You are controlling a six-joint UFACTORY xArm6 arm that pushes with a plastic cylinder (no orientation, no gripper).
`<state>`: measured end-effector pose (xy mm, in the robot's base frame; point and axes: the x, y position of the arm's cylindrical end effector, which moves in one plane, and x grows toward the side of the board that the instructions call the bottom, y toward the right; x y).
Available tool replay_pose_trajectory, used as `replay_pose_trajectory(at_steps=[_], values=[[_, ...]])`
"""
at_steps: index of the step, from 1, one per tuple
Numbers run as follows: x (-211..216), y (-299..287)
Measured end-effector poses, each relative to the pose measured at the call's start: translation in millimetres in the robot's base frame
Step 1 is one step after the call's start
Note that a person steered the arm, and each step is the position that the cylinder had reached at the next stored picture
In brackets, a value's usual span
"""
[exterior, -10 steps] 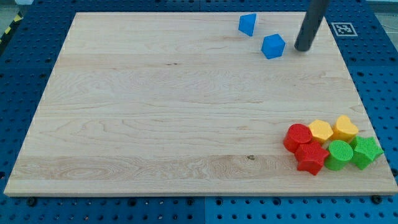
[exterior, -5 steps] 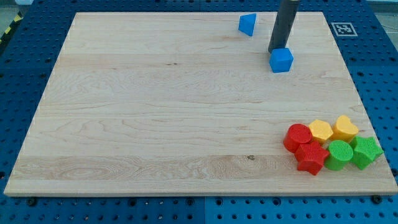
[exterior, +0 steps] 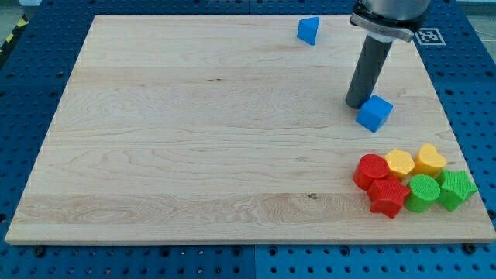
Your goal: Move the blue cube to the yellow blocks
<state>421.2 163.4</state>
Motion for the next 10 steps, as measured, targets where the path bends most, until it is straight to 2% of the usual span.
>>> replay_pose_trajectory(at_steps=[2, 4, 5, 7, 10], values=[[10, -19], [-23, -2], [-1, 5], [18, 41], [45, 36]])
